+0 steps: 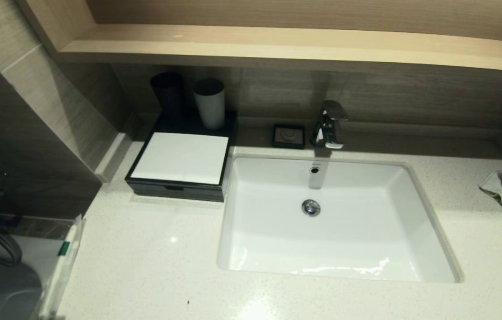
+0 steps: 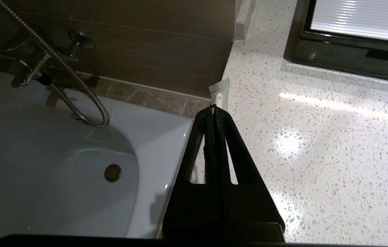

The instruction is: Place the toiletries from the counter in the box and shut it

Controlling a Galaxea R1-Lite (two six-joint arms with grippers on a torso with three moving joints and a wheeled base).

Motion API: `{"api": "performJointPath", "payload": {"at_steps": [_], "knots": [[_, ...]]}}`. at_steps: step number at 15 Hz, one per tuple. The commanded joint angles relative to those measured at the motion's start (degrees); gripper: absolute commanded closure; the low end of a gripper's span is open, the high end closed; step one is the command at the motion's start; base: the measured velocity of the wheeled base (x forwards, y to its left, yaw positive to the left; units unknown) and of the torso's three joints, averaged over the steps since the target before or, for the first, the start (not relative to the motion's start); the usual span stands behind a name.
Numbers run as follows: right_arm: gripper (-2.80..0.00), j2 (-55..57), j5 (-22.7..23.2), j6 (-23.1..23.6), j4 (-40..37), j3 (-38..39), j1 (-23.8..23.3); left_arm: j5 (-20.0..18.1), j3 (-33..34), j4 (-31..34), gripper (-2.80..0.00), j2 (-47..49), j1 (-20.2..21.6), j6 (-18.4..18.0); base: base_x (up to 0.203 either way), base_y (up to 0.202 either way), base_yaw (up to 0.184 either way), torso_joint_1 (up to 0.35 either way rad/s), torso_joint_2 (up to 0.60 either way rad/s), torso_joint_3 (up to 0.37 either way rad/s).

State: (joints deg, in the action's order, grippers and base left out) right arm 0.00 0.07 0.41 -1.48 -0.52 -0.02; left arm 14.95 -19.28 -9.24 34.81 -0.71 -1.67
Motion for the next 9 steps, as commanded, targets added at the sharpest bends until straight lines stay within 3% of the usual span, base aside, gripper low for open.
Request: {"api": "performJointPath", "payload": {"at_steps": [1, 9], "knots": [[0.00, 0.00, 0.01, 0.02, -0.01, 0.00, 0.02, -0.04, 0.18, 3.93, 0.00, -6.62, -0.03, -0.14, 0.000, 0.000, 0.000, 0.000, 0.00, 0.000], [0.00, 0.00, 0.01, 0.02, -0.01, 0.00, 0.02, 0.26, 0.51, 10.54, 0.00, -15.21, 0.08, -0.71, 0.000, 0.000, 0.000, 0.000, 0.00, 0.000]]}}
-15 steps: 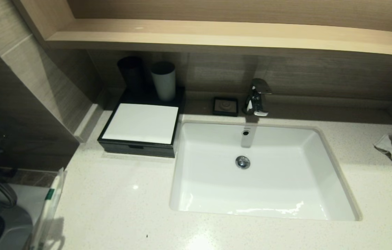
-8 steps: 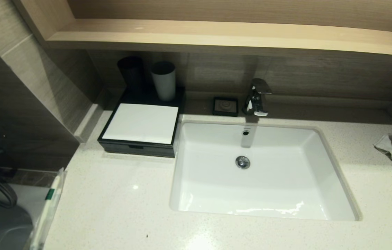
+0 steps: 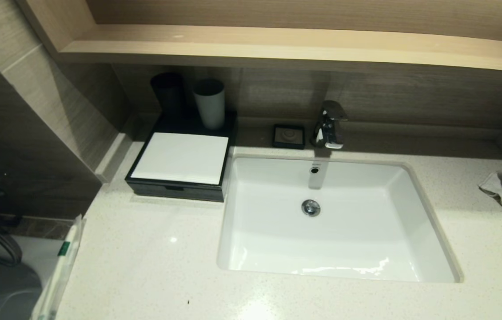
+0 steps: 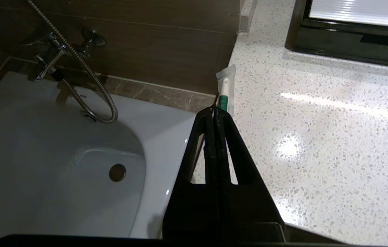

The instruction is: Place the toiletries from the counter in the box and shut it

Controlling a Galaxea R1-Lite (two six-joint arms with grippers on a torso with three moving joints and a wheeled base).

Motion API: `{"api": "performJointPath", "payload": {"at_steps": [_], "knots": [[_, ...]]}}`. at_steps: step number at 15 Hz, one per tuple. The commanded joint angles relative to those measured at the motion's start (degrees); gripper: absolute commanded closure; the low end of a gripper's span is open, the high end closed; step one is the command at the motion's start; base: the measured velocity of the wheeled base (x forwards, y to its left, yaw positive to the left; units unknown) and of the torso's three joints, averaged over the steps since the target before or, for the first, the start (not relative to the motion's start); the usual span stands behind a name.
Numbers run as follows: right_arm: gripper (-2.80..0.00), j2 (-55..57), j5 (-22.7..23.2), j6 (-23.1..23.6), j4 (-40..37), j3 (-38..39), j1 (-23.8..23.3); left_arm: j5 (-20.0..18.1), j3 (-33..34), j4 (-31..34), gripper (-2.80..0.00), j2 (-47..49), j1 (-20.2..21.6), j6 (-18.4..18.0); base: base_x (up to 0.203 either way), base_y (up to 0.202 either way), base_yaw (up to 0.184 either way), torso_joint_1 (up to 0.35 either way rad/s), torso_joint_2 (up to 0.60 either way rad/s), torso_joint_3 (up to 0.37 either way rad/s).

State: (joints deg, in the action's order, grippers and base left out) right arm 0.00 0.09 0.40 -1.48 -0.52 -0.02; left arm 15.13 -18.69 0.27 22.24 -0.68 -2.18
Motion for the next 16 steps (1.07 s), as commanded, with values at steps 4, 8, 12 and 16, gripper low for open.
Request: {"api": "performJointPath", "payload": {"at_steps": [4, 8, 12, 16], "knots": [[0.00, 0.00, -0.01, 0.05, -0.02, 0.00, 0.02, -0.27, 0.65, 3.49, 0.00, -8.19, 0.24, -4.92, 0.000, 0.000, 0.000, 0.000, 0.00, 0.000], [0.00, 0.00, -0.01, 0.04, -0.02, 0.00, 0.02, -1.13, 2.69, 3.44, 0.00, -12.55, 0.21, -5.11, 0.000, 0.000, 0.000, 0.000, 0.00, 0.000], [0.00, 0.00, -0.01, 0.04, -0.02, 0.00, 0.02, -6.99, 3.76, 3.17, 0.00, -15.21, 0.24, -4.94, 0.000, 0.000, 0.000, 0.000, 0.00, 0.000], [0.00, 0.00, -0.01, 0.04, -0.02, 0.00, 0.02, -7.73, 5.55, 3.04, 0.00, -18.35, 0.19, -4.69, 0.000, 0.000, 0.000, 0.000, 0.00, 0.000]]}}
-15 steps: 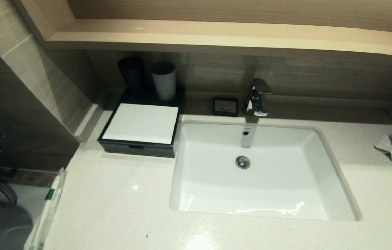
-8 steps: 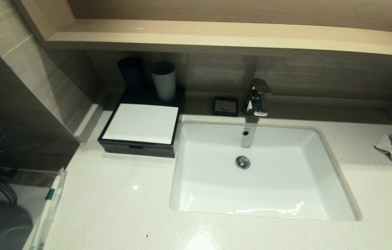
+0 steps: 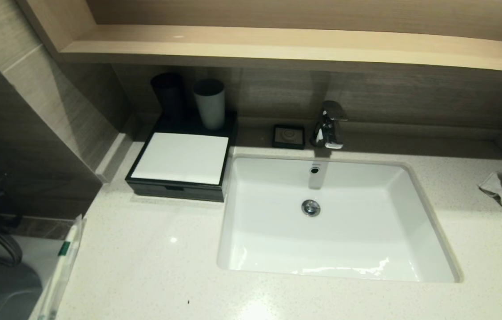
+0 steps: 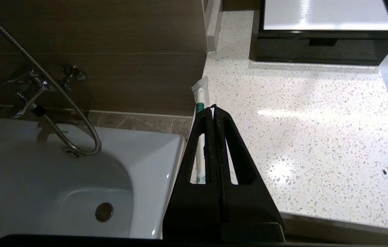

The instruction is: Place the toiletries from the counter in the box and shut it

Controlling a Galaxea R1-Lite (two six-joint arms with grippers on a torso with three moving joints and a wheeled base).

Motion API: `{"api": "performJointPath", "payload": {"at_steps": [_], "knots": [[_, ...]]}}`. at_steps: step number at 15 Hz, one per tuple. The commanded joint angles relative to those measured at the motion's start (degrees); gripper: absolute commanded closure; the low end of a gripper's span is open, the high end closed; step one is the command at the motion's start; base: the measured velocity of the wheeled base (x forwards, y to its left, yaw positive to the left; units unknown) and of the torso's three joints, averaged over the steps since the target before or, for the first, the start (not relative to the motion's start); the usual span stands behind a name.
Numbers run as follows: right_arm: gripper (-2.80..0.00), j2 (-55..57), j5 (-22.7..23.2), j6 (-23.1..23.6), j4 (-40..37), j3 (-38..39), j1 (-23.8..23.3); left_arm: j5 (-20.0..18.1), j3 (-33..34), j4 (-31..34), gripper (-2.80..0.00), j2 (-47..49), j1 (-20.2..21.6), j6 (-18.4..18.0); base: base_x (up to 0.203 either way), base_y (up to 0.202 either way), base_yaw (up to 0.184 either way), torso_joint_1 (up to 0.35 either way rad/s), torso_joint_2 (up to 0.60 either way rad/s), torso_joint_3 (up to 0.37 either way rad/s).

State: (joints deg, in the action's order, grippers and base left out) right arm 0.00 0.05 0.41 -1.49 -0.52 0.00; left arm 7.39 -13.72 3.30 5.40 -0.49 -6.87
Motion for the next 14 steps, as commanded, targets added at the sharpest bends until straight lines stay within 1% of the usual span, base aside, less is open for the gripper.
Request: {"api": "performJointPath", "payload": {"at_steps": [1, 2, 5, 7, 8, 11, 14], "knots": [[0.00, 0.00, 0.04, 0.02, -0.01, 0.00, 0.00, -0.57, 0.98, -0.22, 0.00, -2.00, 0.02, 0.01, 0.000, 0.000, 0.000, 0.000, 0.00, 0.000], [0.00, 0.00, 0.04, 0.02, -0.01, 0.00, 0.00, -2.43, 0.98, -0.31, 0.00, -2.44, 0.04, 0.17, 0.000, 0.000, 0.000, 0.000, 0.00, 0.000], [0.00, 0.00, 0.04, 0.02, -0.01, 0.00, 0.00, -4.85, 1.34, -1.71, 0.00, -2.67, 0.05, 1.54, 0.000, 0.000, 0.000, 0.000, 0.00, 0.000], [0.00, 0.00, 0.04, 0.11, -0.01, 0.00, 0.00, -8.07, 1.95, -1.72, 0.00, -4.18, -0.04, 2.04, 0.000, 0.000, 0.000, 0.000, 0.00, 0.000], [0.00, 0.00, 0.04, 0.02, -0.01, 0.00, 0.00, -8.96, 2.57, -1.80, 0.00, -4.43, -0.04, 2.29, 0.000, 0.000, 0.000, 0.000, 0.00, 0.000], [0.00, 0.00, 0.04, 0.02, -0.01, 0.00, 0.00, -9.90, 4.29, -1.81, 0.00, -4.52, -0.03, 3.60, 0.000, 0.000, 0.000, 0.000, 0.00, 0.000], [0.00, 0.00, 0.04, 0.02, -0.01, 0.00, 0.00, -10.90, 5.55, -1.81, 0.00, -5.13, -0.04, 3.79, 0.000, 0.000, 0.000, 0.000, 0.00, 0.000]]}}
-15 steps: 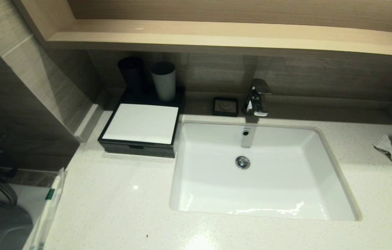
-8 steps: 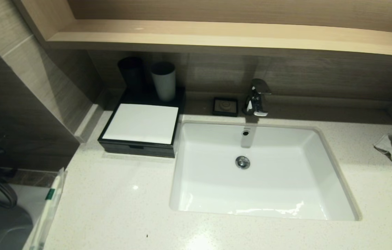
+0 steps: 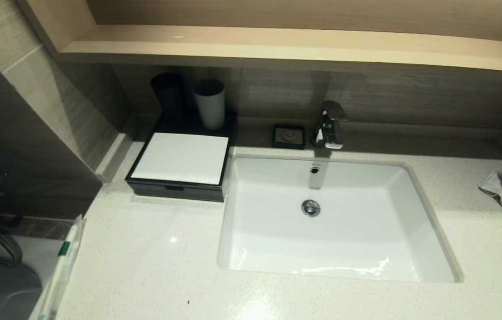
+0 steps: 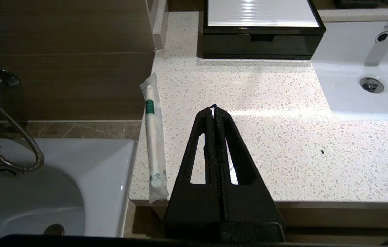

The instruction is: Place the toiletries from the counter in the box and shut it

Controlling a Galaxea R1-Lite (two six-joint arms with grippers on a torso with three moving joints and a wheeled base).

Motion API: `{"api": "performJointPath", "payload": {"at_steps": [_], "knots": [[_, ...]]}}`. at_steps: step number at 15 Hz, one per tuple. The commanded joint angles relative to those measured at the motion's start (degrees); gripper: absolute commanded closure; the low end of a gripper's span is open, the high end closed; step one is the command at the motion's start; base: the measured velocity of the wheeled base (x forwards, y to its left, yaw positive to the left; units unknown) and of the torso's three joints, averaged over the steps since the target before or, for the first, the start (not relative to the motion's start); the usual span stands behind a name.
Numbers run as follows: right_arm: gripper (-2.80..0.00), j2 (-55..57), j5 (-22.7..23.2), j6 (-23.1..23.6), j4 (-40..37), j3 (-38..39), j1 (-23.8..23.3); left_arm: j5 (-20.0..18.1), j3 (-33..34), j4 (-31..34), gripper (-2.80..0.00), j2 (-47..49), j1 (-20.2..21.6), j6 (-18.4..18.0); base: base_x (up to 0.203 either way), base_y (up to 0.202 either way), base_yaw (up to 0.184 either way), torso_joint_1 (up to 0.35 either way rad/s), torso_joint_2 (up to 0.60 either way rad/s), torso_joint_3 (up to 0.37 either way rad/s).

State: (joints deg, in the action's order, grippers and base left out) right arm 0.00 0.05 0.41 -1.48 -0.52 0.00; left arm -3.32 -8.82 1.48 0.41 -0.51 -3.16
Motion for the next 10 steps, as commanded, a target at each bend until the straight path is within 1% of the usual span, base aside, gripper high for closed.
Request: {"api": "performJointPath", "payload": {"at_steps": [1, 3, 5, 10], "knots": [[0.00, 0.00, 0.04, 0.02, -0.02, 0.00, 0.00, -0.20, 0.89, -0.04, 0.00, -0.15, 0.05, 0.65, 0.000, 0.000, 0.000, 0.000, 0.00, 0.000], [0.00, 0.00, 0.04, 0.02, -0.02, 0.00, 0.00, -0.45, 1.52, 0.01, 0.00, -0.15, -0.01, 1.31, 0.000, 0.000, 0.000, 0.000, 0.00, 0.000], [0.00, 0.00, 0.04, 0.02, -0.02, 0.00, 0.00, -1.04, 2.83, -0.05, 0.00, -0.15, 0.02, 1.23, 0.000, 0.000, 0.000, 0.000, 0.00, 0.000], [0.00, 0.00, 0.04, 0.02, -0.02, 0.00, 0.00, -1.07, 5.39, -0.07, 0.00, -0.24, 0.07, 1.05, 0.000, 0.000, 0.000, 0.000, 0.00, 0.000]]}}
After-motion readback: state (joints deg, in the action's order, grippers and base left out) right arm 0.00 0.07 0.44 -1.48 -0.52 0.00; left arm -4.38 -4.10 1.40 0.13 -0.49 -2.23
